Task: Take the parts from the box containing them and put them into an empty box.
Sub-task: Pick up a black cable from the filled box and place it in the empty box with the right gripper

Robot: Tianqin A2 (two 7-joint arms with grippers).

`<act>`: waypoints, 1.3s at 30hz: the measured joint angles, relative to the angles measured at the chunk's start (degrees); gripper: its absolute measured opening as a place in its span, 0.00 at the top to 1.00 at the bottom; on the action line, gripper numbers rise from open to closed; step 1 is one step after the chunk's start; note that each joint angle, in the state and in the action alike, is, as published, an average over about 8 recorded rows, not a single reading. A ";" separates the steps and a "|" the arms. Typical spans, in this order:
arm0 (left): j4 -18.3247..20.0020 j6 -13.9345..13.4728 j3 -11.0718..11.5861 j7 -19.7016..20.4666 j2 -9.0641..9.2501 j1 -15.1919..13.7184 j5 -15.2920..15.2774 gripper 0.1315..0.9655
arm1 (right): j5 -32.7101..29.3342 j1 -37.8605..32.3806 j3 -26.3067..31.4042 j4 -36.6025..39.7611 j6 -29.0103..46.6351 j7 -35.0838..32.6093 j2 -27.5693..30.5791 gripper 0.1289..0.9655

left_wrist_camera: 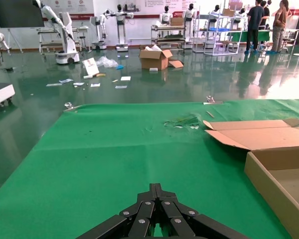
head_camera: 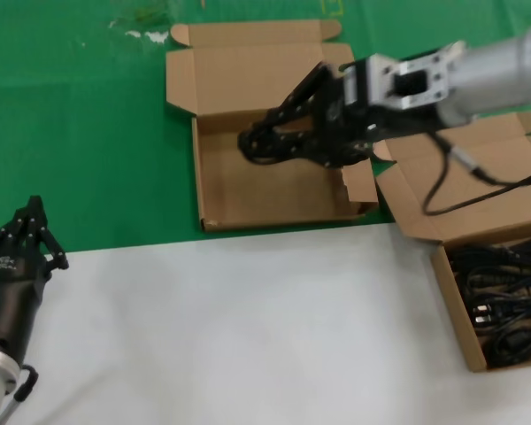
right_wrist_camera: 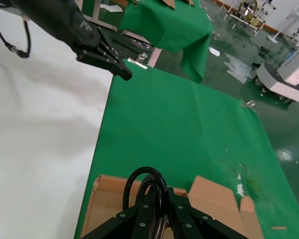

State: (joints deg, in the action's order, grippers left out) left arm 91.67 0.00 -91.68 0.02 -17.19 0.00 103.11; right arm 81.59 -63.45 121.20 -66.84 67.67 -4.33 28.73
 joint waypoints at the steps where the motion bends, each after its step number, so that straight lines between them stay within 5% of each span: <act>1: 0.00 0.00 0.00 0.00 0.00 0.00 0.00 0.99 | -0.20 -0.01 0.33 1.09 -0.53 -0.55 -0.88 0.95; 23: 0.00 0.00 0.00 0.00 0.00 0.00 0.00 0.99 | 0.23 -0.51 1.55 20.75 -7.52 -14.44 -11.05 0.89; 29: 0.00 0.00 0.00 0.00 0.00 0.00 0.00 0.99 | 1.23 1.29 0.63 17.28 -7.57 -12.96 -9.58 0.87; 39: 0.00 0.00 0.00 0.00 0.00 0.00 0.00 0.99 | 4.88 9.66 -3.57 -0.48 -9.07 -2.49 -2.52 0.69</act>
State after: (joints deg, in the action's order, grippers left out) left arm 91.67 0.00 -91.68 0.02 -17.19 0.00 103.11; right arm 86.47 -53.79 117.63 -67.32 58.60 -6.82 26.21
